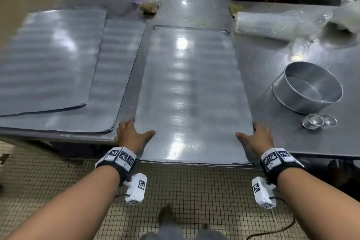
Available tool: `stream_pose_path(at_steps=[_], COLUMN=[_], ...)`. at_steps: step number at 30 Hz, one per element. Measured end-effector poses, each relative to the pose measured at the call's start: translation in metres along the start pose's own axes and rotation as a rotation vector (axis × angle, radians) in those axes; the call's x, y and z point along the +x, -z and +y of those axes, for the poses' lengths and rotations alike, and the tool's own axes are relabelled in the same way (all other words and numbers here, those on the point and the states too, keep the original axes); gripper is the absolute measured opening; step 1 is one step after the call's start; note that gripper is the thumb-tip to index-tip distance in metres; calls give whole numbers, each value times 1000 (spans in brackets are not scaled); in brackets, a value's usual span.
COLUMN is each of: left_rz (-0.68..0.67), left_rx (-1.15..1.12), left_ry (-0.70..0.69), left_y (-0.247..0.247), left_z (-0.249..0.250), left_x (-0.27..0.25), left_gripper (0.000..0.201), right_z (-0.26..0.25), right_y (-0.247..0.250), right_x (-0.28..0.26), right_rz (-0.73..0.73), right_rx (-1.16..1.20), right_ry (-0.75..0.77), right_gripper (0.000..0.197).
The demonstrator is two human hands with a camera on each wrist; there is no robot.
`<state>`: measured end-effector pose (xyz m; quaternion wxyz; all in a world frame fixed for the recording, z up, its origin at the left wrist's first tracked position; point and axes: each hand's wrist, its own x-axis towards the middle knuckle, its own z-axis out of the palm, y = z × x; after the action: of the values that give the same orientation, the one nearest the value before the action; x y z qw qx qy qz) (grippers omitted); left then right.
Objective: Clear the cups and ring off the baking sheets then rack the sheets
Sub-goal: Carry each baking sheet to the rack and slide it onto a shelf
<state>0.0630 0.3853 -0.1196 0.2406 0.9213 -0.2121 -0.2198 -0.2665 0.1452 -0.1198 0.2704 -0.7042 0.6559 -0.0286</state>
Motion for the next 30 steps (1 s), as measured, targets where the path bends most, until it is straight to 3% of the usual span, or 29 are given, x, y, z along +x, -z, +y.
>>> stream_pose_path(at_steps=[4,10,17,20,22,25,27,30], left_rz=[-27,-54,-204,-292,-390,-457,-444,-301], left_rx=[-54,-215,-446,-470,-479,-482,-506,-462], left_ry=[7,37,102,22,-33,-100,-107,-79], left_y=[0,-11,-13,-8,-7,-7,-10,-14], left_z=[-7,-25,-29,-27,-28,-30,-37,-46], left_x=[-16,-53,-104,-128,-141,-151,-150,-144], left_gripper=[89,86,92,65,50,50,54,51], right_z=[8,37,89,105,120,133,134,135], right_y=[2,10,15,22,23,26,27,22], right_x=[-17,-40,-67,-76,-73,-69,-71,-73], right_rz=[-19,-71,-231,-280,-349,-455,-450,-315], right_rx=[4,26,357,404,388,337,360,396], right_ry=[7,29,-15,-3,1,53,77,123], right_gripper=[81,89,83,81,92,112,98,58])
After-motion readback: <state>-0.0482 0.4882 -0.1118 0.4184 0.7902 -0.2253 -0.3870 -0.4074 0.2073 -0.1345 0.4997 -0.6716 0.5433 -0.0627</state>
